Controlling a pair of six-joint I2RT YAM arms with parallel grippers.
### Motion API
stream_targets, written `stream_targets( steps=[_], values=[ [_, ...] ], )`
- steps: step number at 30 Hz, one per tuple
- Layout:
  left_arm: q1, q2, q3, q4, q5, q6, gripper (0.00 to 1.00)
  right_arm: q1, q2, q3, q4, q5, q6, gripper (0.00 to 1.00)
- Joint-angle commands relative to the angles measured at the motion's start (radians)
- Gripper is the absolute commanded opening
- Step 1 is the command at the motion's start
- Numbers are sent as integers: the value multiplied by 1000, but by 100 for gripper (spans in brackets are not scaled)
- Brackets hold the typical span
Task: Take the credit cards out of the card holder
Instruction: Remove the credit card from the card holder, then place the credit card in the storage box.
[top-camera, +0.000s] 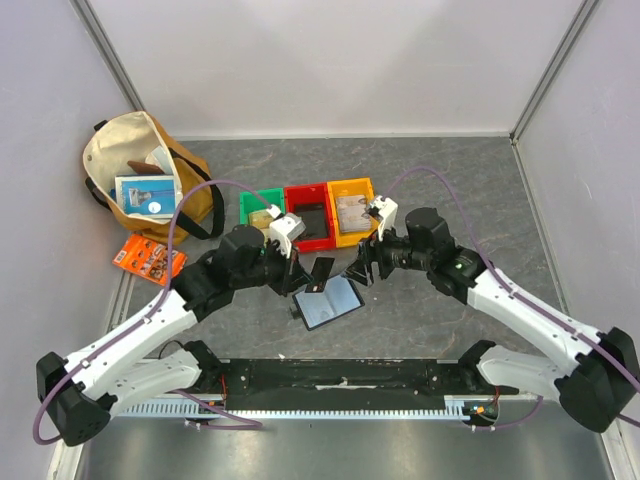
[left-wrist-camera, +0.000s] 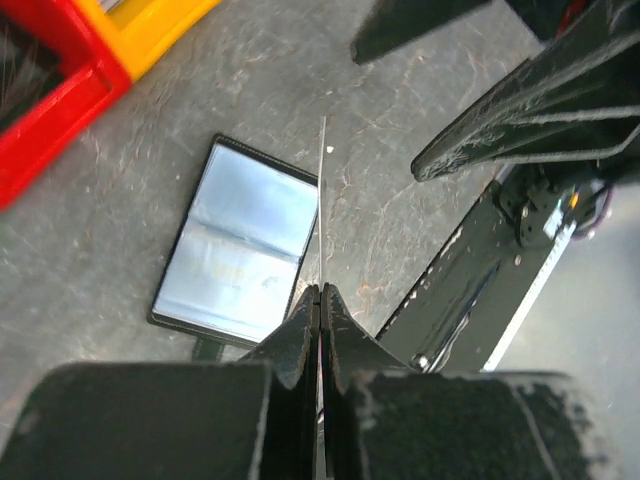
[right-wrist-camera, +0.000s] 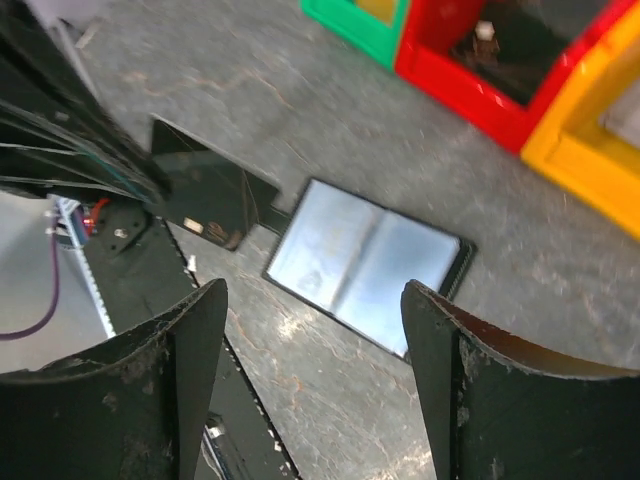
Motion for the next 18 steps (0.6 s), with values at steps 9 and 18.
stream_targets(
  steps=[9,18],
  values=[
    [1,133,289,-303,332,602,2,4,4,183,-33,-239,-214,73],
    [3,185,349,-364,349,682,2,32,80,227,-86,-388,-291,41]
  ],
)
